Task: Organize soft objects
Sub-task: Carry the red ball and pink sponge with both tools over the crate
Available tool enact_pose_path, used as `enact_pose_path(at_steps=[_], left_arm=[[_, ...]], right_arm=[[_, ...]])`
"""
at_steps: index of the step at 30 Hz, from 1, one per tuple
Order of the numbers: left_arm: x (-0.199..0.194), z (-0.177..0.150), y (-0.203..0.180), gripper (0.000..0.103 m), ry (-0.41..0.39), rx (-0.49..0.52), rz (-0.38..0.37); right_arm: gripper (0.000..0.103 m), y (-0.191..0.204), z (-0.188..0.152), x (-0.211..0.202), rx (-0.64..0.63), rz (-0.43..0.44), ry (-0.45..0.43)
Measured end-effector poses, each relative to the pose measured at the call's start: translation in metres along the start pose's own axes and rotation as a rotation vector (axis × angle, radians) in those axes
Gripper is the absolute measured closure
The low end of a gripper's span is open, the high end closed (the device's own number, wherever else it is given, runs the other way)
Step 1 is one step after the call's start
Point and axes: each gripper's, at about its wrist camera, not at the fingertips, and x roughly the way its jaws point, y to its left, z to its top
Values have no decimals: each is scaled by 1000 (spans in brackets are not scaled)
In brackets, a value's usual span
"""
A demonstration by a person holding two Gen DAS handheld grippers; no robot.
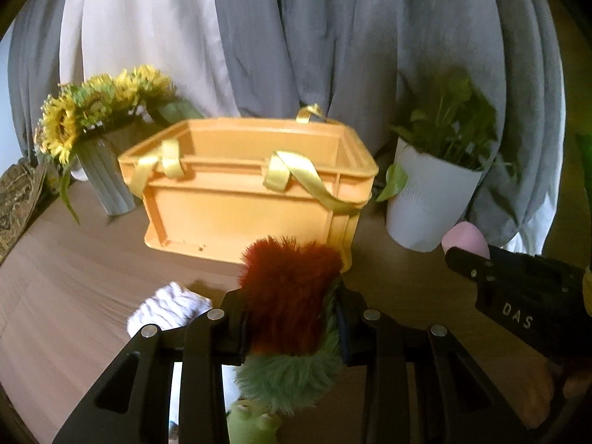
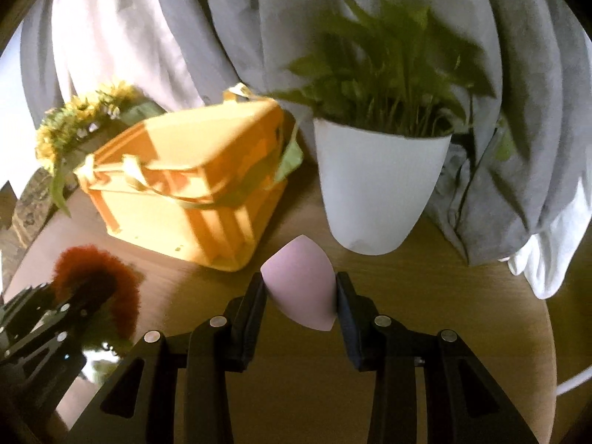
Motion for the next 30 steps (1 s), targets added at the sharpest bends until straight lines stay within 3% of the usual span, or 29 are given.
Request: enact_pose_path(at_steps=[19, 30], left_arm=[[-70, 27, 71, 70, -112, 56, -125], [-89, 51, 109, 70, -175, 104, -180]], right_arm=[[64, 84, 3, -85, 64, -55, -135], [64, 127, 12, -104, 123, -63, -212]])
